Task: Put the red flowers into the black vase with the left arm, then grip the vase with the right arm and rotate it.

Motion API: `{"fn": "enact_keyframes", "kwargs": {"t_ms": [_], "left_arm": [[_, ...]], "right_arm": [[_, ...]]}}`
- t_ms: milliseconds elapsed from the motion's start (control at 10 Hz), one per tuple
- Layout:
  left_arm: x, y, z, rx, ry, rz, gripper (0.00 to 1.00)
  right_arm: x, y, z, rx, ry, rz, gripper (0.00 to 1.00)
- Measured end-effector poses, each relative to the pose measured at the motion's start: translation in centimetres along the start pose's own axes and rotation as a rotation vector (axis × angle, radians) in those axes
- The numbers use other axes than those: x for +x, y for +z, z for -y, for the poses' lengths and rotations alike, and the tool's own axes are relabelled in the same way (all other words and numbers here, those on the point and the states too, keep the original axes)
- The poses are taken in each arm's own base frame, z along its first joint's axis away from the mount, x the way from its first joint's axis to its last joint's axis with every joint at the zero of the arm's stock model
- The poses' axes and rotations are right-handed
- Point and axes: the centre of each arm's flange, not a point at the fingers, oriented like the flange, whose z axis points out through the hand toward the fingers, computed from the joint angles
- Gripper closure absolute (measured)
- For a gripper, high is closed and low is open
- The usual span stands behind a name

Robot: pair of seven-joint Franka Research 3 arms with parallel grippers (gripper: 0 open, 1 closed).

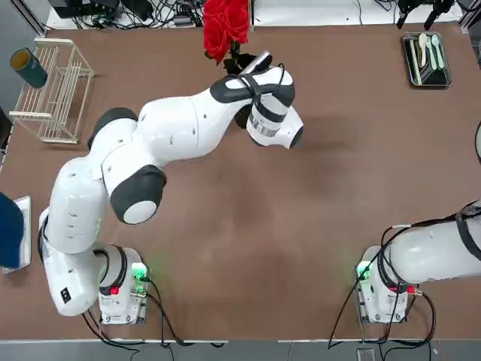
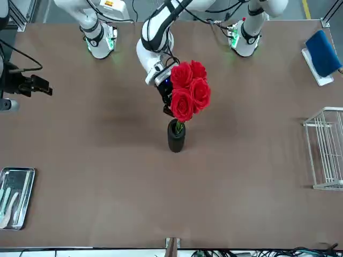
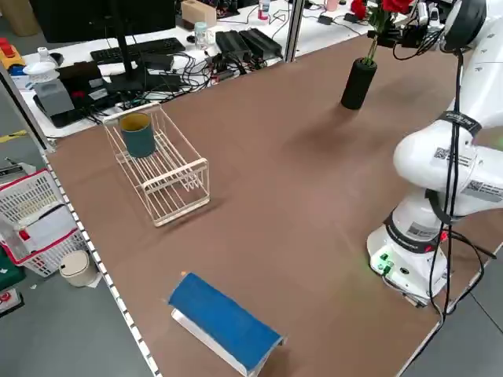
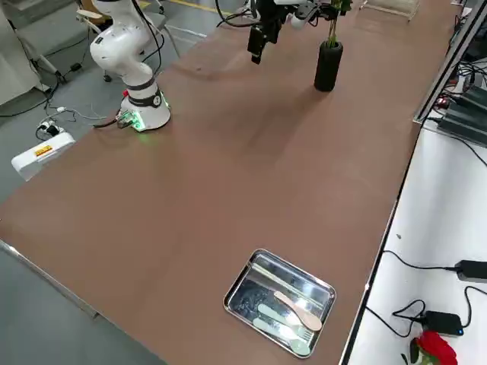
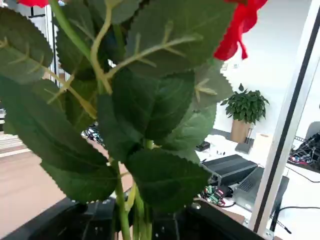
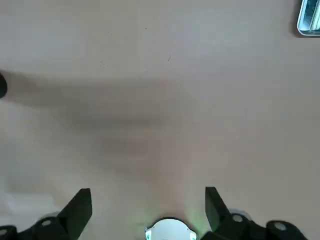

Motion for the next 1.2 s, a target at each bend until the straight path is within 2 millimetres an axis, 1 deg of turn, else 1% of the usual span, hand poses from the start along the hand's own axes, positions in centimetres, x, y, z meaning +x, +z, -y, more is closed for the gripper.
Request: {"fn": "enact_keyframes", "kwargs": {"t_ms": [300,700,1200], "left_arm": [[-1.5,-0.1,-0.3,-0.028,0.011,-0.027,0.93],[-2.7,-0.2,-0.5,-0.041,0.021,-0.017,0.93],[-6.3,0.3,0.0,-0.053,0.055,-0.007,0.93]], "right_arm": [[0.0,0.0,0.0,0.0,0.001,0.0,0.0],[0.0,0.0,0.0,0.0,0.001,-0.001,0.0],[0.0,0.0,0.1,0.0,-0.002,-0.003,0.0]]}}
